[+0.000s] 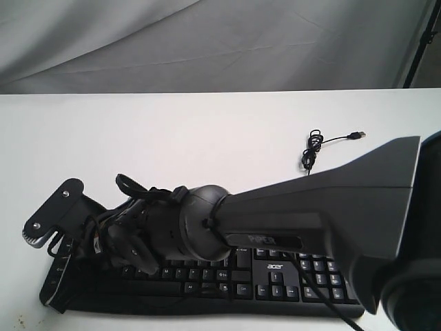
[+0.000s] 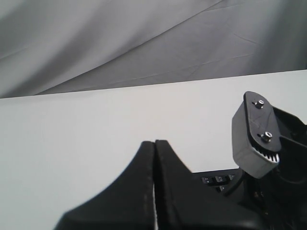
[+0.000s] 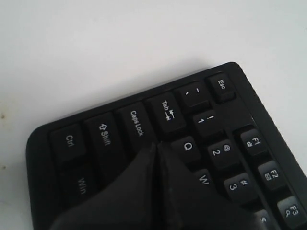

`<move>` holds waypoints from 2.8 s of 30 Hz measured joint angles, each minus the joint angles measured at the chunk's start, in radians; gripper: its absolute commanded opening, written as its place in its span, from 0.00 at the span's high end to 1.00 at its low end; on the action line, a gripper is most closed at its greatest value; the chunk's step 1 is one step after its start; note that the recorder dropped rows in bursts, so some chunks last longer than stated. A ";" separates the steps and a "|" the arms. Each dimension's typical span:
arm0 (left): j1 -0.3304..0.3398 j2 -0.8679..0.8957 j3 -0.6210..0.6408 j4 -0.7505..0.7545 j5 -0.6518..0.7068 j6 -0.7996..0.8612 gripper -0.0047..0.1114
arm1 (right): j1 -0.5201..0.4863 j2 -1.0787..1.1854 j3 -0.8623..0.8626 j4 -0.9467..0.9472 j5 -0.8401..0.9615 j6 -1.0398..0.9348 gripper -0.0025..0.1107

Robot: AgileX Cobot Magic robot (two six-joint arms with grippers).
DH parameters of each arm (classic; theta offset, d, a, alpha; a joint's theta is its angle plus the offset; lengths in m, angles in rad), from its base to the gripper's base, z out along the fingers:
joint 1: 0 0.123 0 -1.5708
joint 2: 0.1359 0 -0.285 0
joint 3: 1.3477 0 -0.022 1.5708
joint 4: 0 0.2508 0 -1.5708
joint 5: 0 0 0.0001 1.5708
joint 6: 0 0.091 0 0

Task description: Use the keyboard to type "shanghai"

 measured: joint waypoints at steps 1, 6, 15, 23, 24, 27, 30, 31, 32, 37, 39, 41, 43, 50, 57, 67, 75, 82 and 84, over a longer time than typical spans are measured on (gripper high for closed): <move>0.000 0.000 0.000 0.000 0.000 0.000 0.96 | 0.000 0.000 0.000 -0.002 0.000 0.000 0.98; 0.000 0.000 0.000 0.000 0.000 0.000 0.96 | 0.000 -0.047 0.014 -0.018 0.000 0.000 0.98; 0.000 0.000 0.000 0.000 0.000 0.000 0.96 | -0.082 -0.229 0.262 -0.014 -0.059 0.018 0.98; 0.000 0.000 0.000 0.000 0.000 0.000 0.96 | -0.147 -0.304 0.463 0.031 -0.171 0.025 0.98; 0.000 0.000 0.000 0.000 0.000 0.000 0.96 | -0.149 -0.302 0.465 0.034 -0.173 0.025 0.98; 0.000 0.000 0.000 0.000 0.000 0.000 0.96 | -0.149 -0.291 0.467 0.038 -0.187 0.025 0.98; 0.000 0.000 0.000 0.000 0.000 0.000 0.96 | -0.149 -0.281 0.467 0.038 -0.196 0.025 0.98; 0.000 0.000 0.000 0.000 0.000 0.000 0.96 | -0.154 -0.280 0.467 0.038 -0.196 0.025 0.98; 0.000 0.000 0.000 0.000 0.000 0.000 0.96 | -0.156 -0.280 0.467 0.038 -0.196 0.025 0.98; 0.000 0.000 0.000 0.000 0.000 0.000 0.96 | -0.165 -0.280 0.467 0.038 -0.194 0.025 0.98; 0.000 0.000 0.000 0.000 0.000 0.000 0.96 | -0.165 -0.280 0.467 0.038 -0.192 0.025 0.98; 0.000 0.000 0.000 0.000 0.000 0.000 0.96 | -0.165 -0.280 0.467 0.038 -0.191 0.025 0.98; 0.000 0.000 0.000 0.000 0.000 0.000 0.96 | -0.165 -0.280 0.467 0.038 -0.187 0.025 0.98; 0.000 0.000 0.000 0.000 0.000 0.000 0.96 | -0.165 -0.280 0.469 0.038 -0.174 0.025 0.98; 0.000 0.000 0.000 0.000 0.000 0.000 0.96 | -0.165 -0.255 0.480 0.042 -0.199 0.025 0.98; 0.000 0.000 0.000 0.000 0.000 0.000 0.96 | -0.165 -0.244 0.480 0.046 -0.230 0.025 0.98; 0.000 0.000 0.000 0.000 0.000 0.000 0.96 | -0.165 -0.277 0.480 0.046 -0.176 0.026 0.98; 0.000 0.000 0.000 0.000 0.000 0.000 0.96 | -0.156 -0.403 0.511 0.041 -0.104 0.026 0.98; 0.000 0.000 0.000 0.000 0.000 0.000 0.96 | -0.148 -0.449 0.559 0.031 -0.136 0.026 0.98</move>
